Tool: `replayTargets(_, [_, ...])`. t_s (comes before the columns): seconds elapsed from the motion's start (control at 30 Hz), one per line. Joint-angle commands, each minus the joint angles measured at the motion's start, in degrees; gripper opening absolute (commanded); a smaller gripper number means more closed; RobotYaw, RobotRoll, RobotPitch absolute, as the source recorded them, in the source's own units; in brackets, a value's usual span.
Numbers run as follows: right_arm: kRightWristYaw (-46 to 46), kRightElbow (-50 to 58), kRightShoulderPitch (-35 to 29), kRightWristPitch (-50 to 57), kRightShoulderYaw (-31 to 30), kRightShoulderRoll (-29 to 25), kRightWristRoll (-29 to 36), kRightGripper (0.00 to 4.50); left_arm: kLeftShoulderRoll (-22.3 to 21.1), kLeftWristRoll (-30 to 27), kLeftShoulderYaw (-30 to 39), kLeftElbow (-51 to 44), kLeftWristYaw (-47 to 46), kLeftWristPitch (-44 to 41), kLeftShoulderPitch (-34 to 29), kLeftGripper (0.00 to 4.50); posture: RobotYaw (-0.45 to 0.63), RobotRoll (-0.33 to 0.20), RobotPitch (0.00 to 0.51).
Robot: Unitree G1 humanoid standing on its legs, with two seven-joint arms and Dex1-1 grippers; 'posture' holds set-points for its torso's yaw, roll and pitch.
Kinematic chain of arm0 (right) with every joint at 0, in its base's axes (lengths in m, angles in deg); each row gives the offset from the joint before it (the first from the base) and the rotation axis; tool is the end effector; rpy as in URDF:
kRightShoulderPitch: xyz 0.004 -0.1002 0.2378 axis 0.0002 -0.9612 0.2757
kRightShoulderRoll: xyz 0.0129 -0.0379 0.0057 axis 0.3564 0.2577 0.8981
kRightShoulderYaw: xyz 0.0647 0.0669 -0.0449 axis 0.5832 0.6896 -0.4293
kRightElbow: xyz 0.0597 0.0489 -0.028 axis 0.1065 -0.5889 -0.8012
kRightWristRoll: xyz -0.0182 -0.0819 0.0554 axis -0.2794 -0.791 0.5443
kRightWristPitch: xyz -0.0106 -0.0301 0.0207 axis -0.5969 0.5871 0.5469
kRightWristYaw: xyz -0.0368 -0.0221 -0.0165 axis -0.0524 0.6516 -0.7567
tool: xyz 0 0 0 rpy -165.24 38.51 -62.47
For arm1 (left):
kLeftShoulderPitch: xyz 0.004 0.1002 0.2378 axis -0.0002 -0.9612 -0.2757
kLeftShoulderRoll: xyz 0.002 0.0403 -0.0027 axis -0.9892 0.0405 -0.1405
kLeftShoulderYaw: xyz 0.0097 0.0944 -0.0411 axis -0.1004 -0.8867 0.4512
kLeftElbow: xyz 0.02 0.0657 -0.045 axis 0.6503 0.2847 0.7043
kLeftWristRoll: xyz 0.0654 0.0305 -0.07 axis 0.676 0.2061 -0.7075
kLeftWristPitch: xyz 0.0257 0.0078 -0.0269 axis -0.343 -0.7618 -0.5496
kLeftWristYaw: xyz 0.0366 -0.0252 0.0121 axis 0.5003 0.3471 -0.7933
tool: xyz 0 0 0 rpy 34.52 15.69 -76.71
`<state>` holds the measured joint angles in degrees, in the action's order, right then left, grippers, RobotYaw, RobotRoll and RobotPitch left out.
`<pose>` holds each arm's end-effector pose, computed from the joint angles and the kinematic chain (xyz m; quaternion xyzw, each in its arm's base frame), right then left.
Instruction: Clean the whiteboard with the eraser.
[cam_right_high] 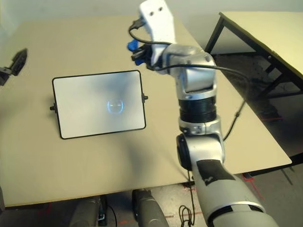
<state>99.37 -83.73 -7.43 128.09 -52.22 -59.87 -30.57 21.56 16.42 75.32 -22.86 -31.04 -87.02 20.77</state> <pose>0.3239 -0.1908 0.2721 -0.0978 0.1297 0.1263 0.9786 0.2437 0.3414 0.2205 0.1094 -0.1670 0.0611 0.9780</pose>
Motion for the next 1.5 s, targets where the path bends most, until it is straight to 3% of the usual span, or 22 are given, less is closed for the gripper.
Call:
replayTargets(0.03, [-0.63, -3.14, -4.43, 1.17, -0.27, -1.05, 0.47, 0.33, 0.12, 1.43, 0.28, 4.51, -0.32, 2.14, -2.63, 4.50, 0.02, 0.000, 0.101])
replayTargets(0.27, [-4.52, -5.00, -12.19, 2.40, 0.96, 1.53, 1.52, 0.33, 3.21, -0.55, -1.09, 10.64, 2.06, -0.65, -7.00, 4.50, 0.01, 0.000, 0.097])
replayTargets(0.77, [-7.46, -10.59, -12.19, 1.11, 0.18, 3.31, 1.31, 0.33, 6.90, -1.50, -4.41, 8.50, 3.77, -5.20, -9.00, 4.50, 0.02, 0.000, 0.105])
replayTargets(0.8, [-7.62, -11.15, -11.99, 0.60, 0.31, 3.49, 1.38, 1.07, 6.84, -1.52, -4.51, 8.49, 3.72, -5.37, -8.75, 4.50, 0.02, 0.000, 0.107])
replayTargets(1.17, [-8.65, -9.87, -11.66, -10.94, 5.39, 3.47, 4.19, 4.31, 6.04, -1.56, -4.81, 10.40, 3.88, -5.36, -4.84, 4.50, 0.00, 0.000, 0.122])
replayTargets(1.27, [-8.66, -9.80, -12.64, -18.67, 7.26, 3.05, 4.93, 4.49, 6.06, -1.55, -3.58, 11.87, 2.70, -3.39, -4.00, 4.50, 0.00, 0.000, 0.126])
replayTargets(1.5, [-10.25, -22.49, -16.05, -52.40, 18.47, 1.45, 9.98, 4.49, 5.40, 2.06, -2.03, 17.43, -3.89, 8.18, -2.41, 4.50, 0.01, 0.000, 0.138])
